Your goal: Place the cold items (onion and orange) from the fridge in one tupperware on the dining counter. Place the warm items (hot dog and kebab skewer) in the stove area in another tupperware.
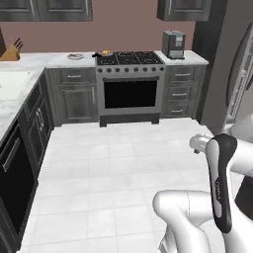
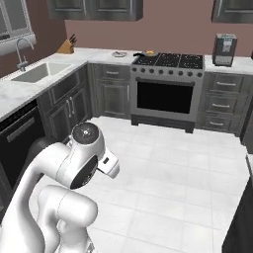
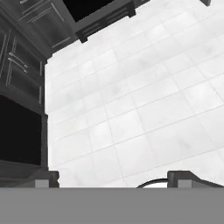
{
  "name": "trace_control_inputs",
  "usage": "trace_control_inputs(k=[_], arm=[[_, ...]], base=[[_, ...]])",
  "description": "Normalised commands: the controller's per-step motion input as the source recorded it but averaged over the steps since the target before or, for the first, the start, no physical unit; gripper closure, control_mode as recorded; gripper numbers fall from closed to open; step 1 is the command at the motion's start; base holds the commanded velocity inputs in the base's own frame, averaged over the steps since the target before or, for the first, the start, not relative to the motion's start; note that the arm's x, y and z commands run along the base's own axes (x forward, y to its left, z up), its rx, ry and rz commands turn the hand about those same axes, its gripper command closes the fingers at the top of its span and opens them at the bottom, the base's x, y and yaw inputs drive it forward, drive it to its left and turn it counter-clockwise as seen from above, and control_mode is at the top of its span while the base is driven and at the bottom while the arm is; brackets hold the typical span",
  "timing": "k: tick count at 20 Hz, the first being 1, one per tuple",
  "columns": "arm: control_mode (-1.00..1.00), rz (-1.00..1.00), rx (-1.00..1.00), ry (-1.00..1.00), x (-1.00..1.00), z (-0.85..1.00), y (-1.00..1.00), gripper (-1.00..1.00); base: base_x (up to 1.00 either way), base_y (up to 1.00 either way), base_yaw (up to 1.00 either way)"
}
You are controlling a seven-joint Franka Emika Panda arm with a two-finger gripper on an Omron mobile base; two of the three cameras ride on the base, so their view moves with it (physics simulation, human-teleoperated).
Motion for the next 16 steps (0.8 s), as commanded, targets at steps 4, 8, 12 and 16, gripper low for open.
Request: trace_control_inputs(k=[4,8,12,16], arm=[[1.00,0.00,0.00,0.00,0.00,0.00,0.00,-1.00],[1.00,0.00,0.00,0.00,0.00,0.00,0.00,-1.00],[1.00,0.00,0.00,0.00,0.00,0.00,0.00,-1.00],[1.00,0.00,0.00,0.00,0.00,0.00,0.00,-1.00]], base=[[1.00,0.52,0.00],[0.96,0.42,0.00],[0.88,0.33,0.00],[0.85,0.30,0.00]])
